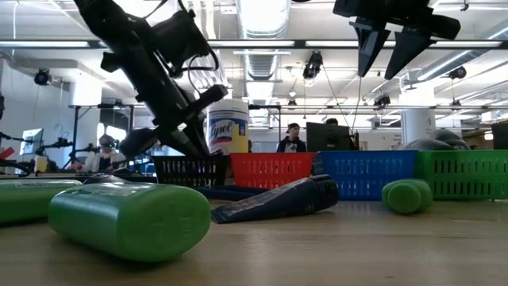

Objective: Pick & Place Travel size toiletries
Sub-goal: Put the blue razor into the black bin

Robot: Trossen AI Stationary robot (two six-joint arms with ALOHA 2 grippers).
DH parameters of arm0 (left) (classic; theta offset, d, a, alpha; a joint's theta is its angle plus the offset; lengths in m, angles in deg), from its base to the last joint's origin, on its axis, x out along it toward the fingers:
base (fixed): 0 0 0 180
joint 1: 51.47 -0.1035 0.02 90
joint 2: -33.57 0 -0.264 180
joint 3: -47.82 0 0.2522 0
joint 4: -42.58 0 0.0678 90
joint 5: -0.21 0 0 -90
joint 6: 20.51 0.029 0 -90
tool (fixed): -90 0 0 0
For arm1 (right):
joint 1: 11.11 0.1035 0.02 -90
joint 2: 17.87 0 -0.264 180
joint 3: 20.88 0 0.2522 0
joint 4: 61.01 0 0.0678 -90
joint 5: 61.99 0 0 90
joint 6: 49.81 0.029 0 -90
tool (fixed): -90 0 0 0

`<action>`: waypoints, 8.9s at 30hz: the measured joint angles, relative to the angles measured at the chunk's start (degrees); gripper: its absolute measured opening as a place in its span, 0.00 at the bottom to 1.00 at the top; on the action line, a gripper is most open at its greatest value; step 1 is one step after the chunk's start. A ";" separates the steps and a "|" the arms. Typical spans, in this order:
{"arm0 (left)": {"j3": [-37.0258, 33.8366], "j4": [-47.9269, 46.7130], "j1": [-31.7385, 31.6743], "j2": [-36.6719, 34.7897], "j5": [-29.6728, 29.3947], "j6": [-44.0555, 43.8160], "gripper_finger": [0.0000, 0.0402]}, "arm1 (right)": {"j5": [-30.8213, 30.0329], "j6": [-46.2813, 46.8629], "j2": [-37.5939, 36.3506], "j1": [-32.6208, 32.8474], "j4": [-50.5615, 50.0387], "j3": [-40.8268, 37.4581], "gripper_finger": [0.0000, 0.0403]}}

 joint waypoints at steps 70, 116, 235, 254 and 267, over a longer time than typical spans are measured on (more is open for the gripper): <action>15.10 -14.80 22.49 11.90 3.54 52.49 0.66 | 4.90 -39.22 0.07 -0.15 8.86 0.00 0.76; 17.54 -27.66 20.10 -2.43 -2.84 17.86 0.08 | 1.82 -36.94 0.07 -0.68 8.99 -0.04 0.73; 20.21 -11.49 13.72 19.91 8.54 72.03 0.17 | -1.44 -36.19 -1.75 -3.67 7.35 -0.68 0.73; 25.68 -32.29 14.69 6.30 -0.09 41.37 0.08 | -2.69 -38.17 -1.86 -4.22 7.33 -0.68 0.78; 6.45 -15.10 2.71 -4.96 -6.55 -3.70 0.09 | -5.53 -39.23 -1.86 -6.12 7.37 -0.66 0.85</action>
